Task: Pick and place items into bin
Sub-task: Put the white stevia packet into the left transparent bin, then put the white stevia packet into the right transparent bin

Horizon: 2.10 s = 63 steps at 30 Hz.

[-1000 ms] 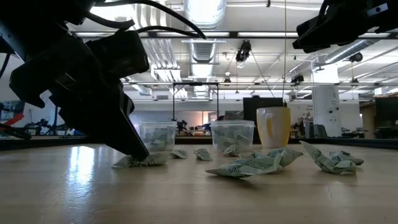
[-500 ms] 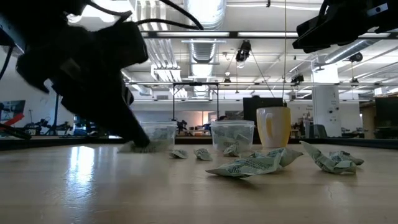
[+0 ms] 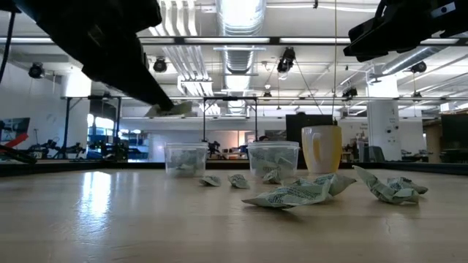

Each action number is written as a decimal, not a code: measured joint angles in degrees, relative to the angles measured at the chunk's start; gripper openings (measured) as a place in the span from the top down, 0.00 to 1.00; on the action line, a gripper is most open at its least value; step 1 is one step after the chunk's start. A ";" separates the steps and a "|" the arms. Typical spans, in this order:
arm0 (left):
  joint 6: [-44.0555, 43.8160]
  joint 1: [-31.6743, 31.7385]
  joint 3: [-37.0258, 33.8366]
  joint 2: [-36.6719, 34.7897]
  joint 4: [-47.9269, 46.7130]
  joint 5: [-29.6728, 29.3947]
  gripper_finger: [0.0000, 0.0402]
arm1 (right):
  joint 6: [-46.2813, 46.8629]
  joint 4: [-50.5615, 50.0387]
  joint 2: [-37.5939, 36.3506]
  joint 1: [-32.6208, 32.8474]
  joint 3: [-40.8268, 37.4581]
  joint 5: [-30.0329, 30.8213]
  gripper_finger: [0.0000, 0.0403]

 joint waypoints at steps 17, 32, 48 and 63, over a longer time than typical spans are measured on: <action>15.13 18.47 -0.29 -9.47 -7.00 -3.86 1.00 | -1.85 0.54 -0.01 -0.01 0.02 0.07 0.86; 19.49 31.51 -0.31 -3.49 -5.47 10.66 1.00 | -1.67 -0.08 0.00 -0.01 0.02 0.07 0.86; 19.08 31.70 -0.20 -3.06 -5.68 10.80 0.78 | -1.48 -0.31 0.00 -0.01 -0.01 0.05 0.86; 18.81 20.95 -0.87 -18.29 -7.99 17.01 0.72 | 0.73 1.45 5.04 0.01 -2.12 -8.58 0.86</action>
